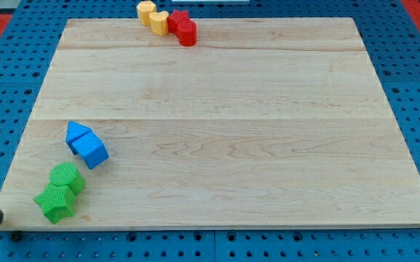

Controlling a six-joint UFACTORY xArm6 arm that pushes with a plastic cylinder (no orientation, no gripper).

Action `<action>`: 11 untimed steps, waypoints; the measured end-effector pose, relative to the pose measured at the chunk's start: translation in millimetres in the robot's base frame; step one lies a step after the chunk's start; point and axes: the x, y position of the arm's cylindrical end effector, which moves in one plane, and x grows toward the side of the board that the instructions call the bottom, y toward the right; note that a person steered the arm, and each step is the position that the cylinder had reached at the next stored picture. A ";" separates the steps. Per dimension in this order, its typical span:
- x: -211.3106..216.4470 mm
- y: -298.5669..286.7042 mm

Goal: Place green star right to the green circle at bottom left

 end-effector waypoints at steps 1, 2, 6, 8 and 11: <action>0.7 43.3; -0.7 80.8; 0.2 77.5; -22.7 76.7; -39.9 138.4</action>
